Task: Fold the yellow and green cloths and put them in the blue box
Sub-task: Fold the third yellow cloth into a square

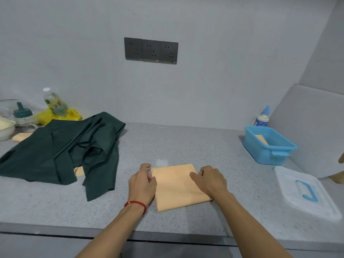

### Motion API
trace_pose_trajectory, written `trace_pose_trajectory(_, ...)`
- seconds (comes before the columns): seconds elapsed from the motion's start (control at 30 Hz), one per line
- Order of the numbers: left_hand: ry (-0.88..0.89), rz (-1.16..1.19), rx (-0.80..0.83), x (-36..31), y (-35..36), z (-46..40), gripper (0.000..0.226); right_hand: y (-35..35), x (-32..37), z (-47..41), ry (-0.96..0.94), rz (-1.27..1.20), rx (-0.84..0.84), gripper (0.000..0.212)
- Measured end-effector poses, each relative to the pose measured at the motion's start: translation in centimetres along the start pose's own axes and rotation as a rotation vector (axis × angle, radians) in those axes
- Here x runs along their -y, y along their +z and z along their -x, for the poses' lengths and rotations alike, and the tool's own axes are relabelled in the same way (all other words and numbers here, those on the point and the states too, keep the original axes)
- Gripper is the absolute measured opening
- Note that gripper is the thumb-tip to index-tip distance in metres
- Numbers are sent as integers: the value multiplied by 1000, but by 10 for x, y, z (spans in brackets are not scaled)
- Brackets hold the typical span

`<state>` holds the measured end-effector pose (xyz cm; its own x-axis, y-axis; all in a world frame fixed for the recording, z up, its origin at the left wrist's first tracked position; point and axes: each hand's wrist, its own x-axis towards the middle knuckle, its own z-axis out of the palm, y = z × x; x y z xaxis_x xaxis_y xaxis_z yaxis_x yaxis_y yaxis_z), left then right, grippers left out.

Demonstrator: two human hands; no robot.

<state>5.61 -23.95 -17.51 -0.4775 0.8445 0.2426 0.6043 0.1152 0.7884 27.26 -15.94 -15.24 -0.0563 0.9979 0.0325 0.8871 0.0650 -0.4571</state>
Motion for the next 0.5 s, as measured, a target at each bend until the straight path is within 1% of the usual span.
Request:
trace_pose_trajectory(0.03, -15, 23, 3, 0, -1, -3, 45, 0, 1, 2, -35, 46, -54, 35)
trace_pose_trajectory(0.07, -26, 38, 9, 0, -2, -5, 46, 1, 2, 4, -113, 99, -147, 32)
trace_pose_trajectory(0.1, -30, 39, 15, -1, -3, -7, 45, 2, 3, 6, -234, 131, -240, 30)
trace_pose_trajectory(0.13, -13, 13, 14, -3, -3, -8, 44, 4, 4, 8, -369, 146, -280, 33)
trace_pose_trajectory(0.17, 41, -39, -4, -5, -3, -8, 42, 6, 5, 8, -478, 169, -237, 43)
trace_pose_trajectory(0.2, 142, -110, -26, -11, -1, -6, 38, 8, 5, 7, -547, 204, -147, 53)
trace_pose_trajectory(0.23, 276, -195, -30, -17, 2, -4, 35, 10, 5, 6, -569, 249, -50, 61)
trace_pose_trajectory(0.27, 406, -298, -3, -24, 7, 0, 35, 15, 5, 6, -559, 289, 37, 65)
trace_pose_trajectory(0.3, 493, -404, 53, -30, 14, 5, 38, 21, 3, 5, -537, 313, 101, 67)
trace_pose_trajectory(0.33, 517, -502, 126, -32, 21, 8, 46, 27, 1, 5, -513, 316, 149, 68)
trace_pose_trajectory(0.37, 478, -596, 216, -31, 26, 10, 53, 31, 0, 5, -492, 301, 187, 68)
trace_pose_trajectory(0.4, 402, -662, 310, -28, 30, 11, 60, 34, -1, 4, -476, 283, 214, 67)
trace_pose_trajectory(0.47, 278, -677, 451, -20, 33, 9, 67, 32, -2, -2, -463, 291, 246, 67)
trace_pose_trajectory(0.5, 258, -680, 484, -17, 34, 10, 69, 29, -4, -5, -459, 323, 263, 67)
